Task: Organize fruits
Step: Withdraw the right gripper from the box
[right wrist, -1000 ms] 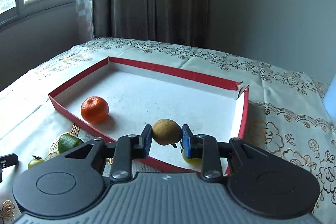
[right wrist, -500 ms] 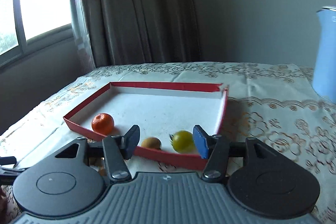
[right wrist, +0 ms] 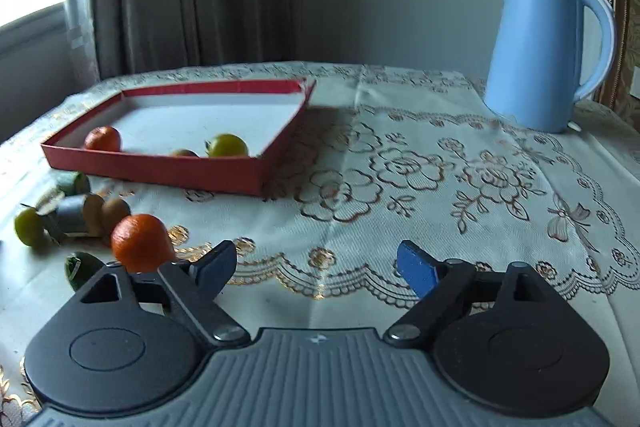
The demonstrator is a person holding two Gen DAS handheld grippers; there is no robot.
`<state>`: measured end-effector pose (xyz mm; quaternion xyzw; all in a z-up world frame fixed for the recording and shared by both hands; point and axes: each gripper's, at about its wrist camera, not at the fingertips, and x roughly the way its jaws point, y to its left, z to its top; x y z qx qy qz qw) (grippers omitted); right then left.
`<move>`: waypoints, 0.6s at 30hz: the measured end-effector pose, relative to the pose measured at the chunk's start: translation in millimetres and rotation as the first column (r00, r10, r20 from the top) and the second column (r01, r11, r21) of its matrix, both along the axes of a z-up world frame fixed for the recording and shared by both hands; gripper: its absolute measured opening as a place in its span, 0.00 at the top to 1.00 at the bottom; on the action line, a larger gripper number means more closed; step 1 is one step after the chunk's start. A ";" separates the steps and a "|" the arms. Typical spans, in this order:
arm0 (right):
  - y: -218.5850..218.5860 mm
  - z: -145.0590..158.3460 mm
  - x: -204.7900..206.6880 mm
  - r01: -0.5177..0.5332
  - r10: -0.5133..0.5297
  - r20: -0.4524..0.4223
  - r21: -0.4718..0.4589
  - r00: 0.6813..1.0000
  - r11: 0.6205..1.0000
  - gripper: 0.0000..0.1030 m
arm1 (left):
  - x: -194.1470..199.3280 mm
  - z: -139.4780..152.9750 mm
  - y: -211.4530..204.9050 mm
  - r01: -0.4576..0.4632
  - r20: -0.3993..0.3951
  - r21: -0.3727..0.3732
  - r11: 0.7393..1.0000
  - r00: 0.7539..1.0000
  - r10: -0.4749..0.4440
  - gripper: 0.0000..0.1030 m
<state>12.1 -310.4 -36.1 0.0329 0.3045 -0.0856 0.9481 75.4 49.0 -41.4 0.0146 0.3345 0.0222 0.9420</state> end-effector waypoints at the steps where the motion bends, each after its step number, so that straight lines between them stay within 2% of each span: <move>1: -1.1 -1.1 1.0 0.005 -0.005 -0.012 0.006 1.000 1.000 0.14 | 0.0 0.0 0.1 0.000 -0.001 -0.001 1.000 1.000 0.000 0.00; 4: -4.1 -6.5 7.8 0.030 -0.028 -0.077 0.024 0.997 0.999 0.09 | 0.0 0.3 0.3 -0.001 -0.002 -0.003 1.000 1.000 0.001 0.00; 8: -0.9 -8.6 10.1 0.020 -0.019 -0.101 0.008 0.995 1.000 0.00 | -0.2 0.5 -0.1 0.000 0.001 0.002 1.000 1.000 0.000 0.00; 13: -1.9 -8.7 10.2 0.027 -0.025 -0.104 0.011 0.994 1.000 0.00 | -3.6 1.3 -5.8 0.013 0.018 0.034 0.999 1.000 -0.014 0.00; 18: -1.7 -8.6 10.1 0.027 -0.025 -0.104 0.011 0.994 1.000 0.00 | -11.3 7.0 -22.5 0.052 0.053 0.096 0.994 0.997 -0.058 0.00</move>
